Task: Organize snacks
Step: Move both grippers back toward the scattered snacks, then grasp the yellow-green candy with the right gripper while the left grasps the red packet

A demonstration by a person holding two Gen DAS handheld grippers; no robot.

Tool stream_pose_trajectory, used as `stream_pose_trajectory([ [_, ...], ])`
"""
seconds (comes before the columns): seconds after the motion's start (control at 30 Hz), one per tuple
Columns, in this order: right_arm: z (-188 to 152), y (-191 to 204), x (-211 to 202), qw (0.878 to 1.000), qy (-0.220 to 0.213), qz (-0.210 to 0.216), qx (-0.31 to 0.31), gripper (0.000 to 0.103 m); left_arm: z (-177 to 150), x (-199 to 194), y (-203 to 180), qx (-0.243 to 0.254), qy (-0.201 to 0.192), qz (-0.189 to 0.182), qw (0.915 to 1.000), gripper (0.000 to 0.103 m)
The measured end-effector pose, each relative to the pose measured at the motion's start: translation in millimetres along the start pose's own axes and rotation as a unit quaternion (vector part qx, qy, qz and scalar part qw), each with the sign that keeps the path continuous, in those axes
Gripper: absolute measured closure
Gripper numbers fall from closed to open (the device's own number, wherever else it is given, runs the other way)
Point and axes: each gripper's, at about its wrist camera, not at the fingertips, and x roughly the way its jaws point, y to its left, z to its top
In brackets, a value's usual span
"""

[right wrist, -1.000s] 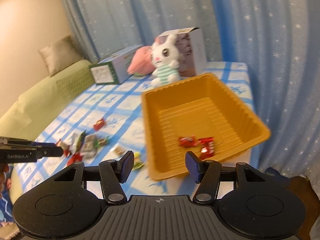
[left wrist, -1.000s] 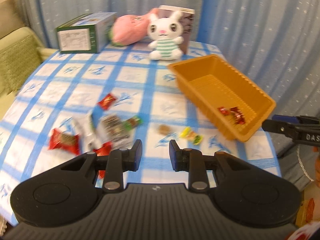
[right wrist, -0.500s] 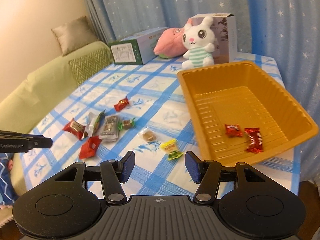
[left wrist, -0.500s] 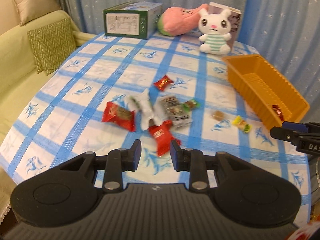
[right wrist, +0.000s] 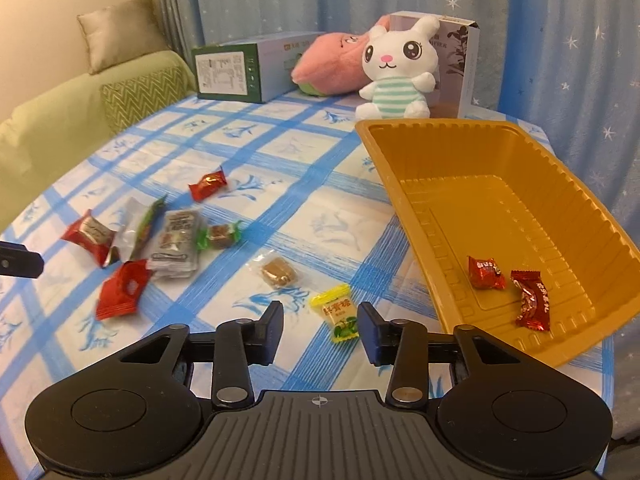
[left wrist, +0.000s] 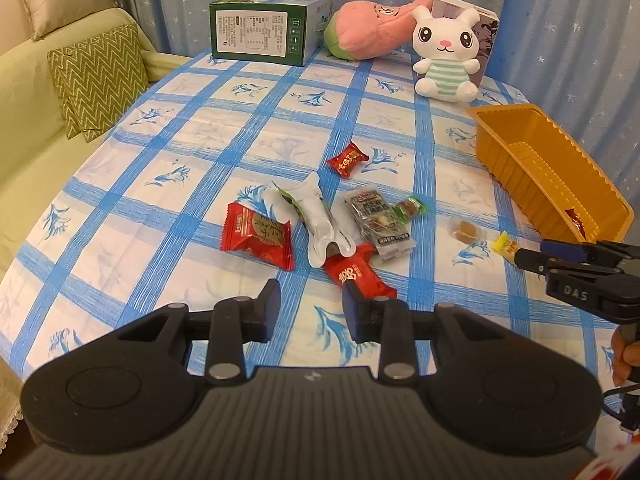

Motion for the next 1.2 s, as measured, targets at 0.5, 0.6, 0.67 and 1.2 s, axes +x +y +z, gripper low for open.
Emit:
stream_pose_trajectory([
  [0.5, 3, 18, 42, 0.995, 0.026, -0.080, -0.053, 0.068, 11, 34, 8, 0.019, 0.026, -0.031, 0.9990, 0.073],
  [0.6, 5, 18, 47, 0.994, 0.037, -0.083, -0.058, 0.068, 12, 39, 8, 0.021, 0.031, -0.037, 0.9986, 0.073],
  [0.67, 7, 17, 48, 0.995, 0.042, -0.076, -0.053, 0.071, 11, 42, 7, 0.023, 0.033, -0.042, 0.9983, 0.073],
  [1.2, 6, 33, 46, 0.997, 0.059, -0.031, -0.030, 0.081, 18, 68, -8, 0.002, 0.050, -0.068, 0.9964, 0.064],
])
